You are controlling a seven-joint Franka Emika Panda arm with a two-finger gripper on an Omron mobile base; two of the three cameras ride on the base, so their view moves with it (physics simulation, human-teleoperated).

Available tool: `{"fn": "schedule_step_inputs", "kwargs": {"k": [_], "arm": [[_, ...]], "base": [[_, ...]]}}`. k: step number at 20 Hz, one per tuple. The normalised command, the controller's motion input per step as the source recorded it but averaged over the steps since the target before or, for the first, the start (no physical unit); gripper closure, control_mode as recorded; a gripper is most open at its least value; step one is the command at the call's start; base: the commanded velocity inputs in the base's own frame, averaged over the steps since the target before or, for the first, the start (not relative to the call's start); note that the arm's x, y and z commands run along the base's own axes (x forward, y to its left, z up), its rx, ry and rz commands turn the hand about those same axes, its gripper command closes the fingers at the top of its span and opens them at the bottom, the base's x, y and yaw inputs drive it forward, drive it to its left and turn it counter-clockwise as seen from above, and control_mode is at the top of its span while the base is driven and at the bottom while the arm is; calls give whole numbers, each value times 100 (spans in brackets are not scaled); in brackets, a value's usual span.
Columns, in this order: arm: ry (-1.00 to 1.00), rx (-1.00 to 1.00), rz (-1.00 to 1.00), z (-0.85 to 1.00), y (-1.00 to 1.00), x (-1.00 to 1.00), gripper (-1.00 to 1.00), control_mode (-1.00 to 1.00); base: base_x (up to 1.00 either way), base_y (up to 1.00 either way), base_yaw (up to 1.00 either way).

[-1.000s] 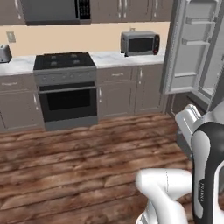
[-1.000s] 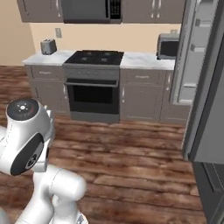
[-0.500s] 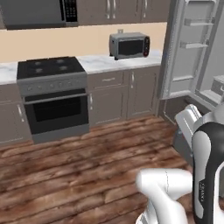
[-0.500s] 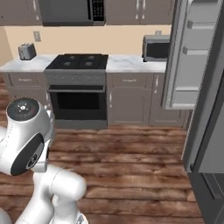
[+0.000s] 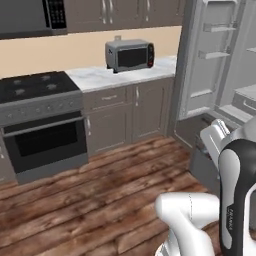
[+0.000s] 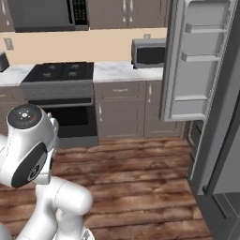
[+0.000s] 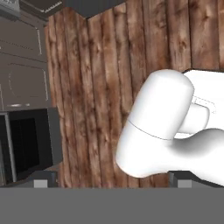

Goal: Gather the carrot and cucumber from the fridge and place them on a tray on the dining counter. Then gather the chicken drumsticks from the fridge and place them on the other tray.

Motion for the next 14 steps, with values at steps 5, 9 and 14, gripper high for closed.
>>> {"fn": "schedule_step_inputs", "kwargs": {"k": [5, 9, 14], "arm": [[0, 0, 0, 0, 0, 0, -100, 100], [0, 0, 0, 0, 0, 0, -100, 100], [0, 0, 0, 0, 0, 0, -100, 100]], "base": [[41, 24, -35], [44, 27, -35], [41, 22, -36]]}}
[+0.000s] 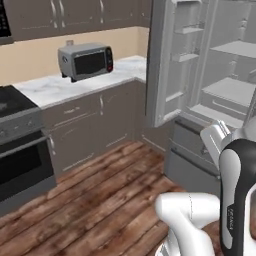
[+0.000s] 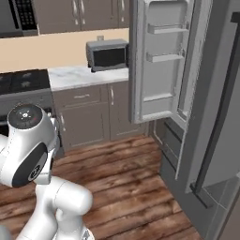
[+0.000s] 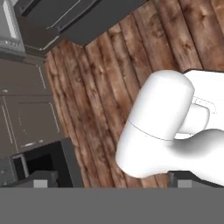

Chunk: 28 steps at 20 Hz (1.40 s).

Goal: Gather the carrot and cucumber from the fridge and place them on a tray on the dining counter. Then gather the chicken drumsticks from the fridge and place them on the other tray.

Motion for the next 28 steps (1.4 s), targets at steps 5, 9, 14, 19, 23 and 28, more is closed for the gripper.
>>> {"fn": "schedule_step_inputs", "kwargs": {"k": [5, 9, 14, 19, 23, 28], "arm": [[0, 0, 0, 0, 0, 0, -100, 100], [0, 0, 0, 0, 0, 0, -100, 100], [0, 0, 0, 0, 0, 0, -100, 100], [0, 0, 0, 0, 0, 0, -100, 100], [0, 0, 0, 0, 0, 0, -100, 100], [0, 0, 0, 0, 0, 0, -100, 100]], "base": [[42, 23, -38], [40, 23, -38], [42, 28, -37], [42, 30, -34], [40, 29, -32], [36, 25, -32]]}}
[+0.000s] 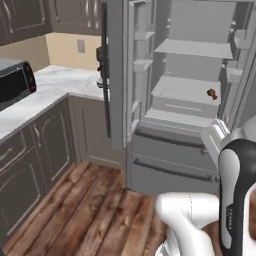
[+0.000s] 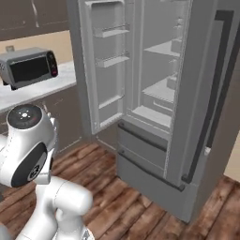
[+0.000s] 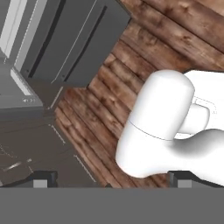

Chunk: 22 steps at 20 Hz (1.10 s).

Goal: Gather the carrot and cucumber from the fridge and place them on a tray on the dining counter. Then gather the chicken drumsticks from the fridge and place them on the other tray.

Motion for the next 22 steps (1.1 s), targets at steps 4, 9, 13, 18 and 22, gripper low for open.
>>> {"fn": "schedule_step_inputs", "kwargs": {"k": [4, 9, 13, 18, 22], "arm": [[0, 0, 0, 0, 0, 0, -100, 100], [0, 0, 0, 0, 0, 0, -100, 100], [0, 0, 0, 0, 0, 0, -100, 100], [0, 0, 0, 0, 0, 0, -100, 100], [0, 0, 0, 0, 0, 0, -100, 100]], "base": [[32, 16, -33], [35, 17, -33], [38, 16, -32], [47, 23, -28], [46, 23, -22]]}}
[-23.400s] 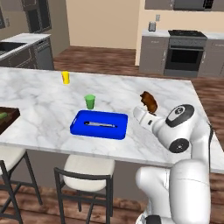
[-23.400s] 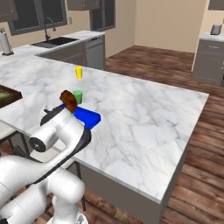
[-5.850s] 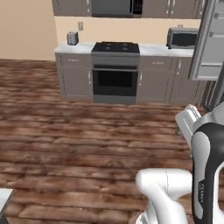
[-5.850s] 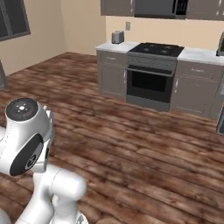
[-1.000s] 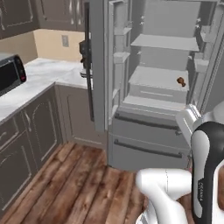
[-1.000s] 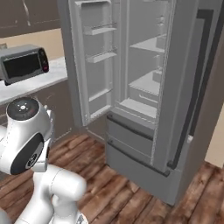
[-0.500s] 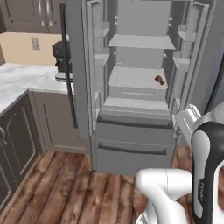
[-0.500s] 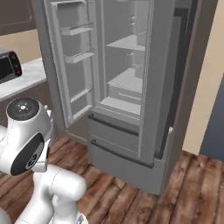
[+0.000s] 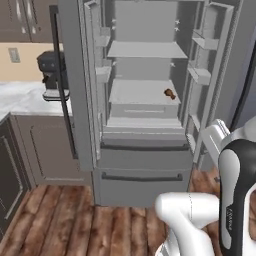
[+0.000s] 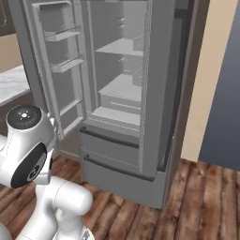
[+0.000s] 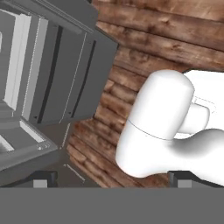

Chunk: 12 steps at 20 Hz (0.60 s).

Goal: Gather the carrot and cucumber from the fridge and place them on a tray on the dining counter. Then gather the chicken drumsticks from the fridge and place them on the other tray.

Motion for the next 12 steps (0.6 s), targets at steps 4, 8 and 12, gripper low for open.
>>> {"fn": "schedule_step_inputs", "kwargs": {"k": [4, 8, 12], "arm": [[0, 0, 0, 0, 0, 0, -100, 100], [0, 0, 0, 0, 0, 0, -100, 100], [0, 0, 0, 0, 0, 0, -100, 100]], "base": [[46, 23, -18], [45, 21, -16], [43, 24, -14]]}}
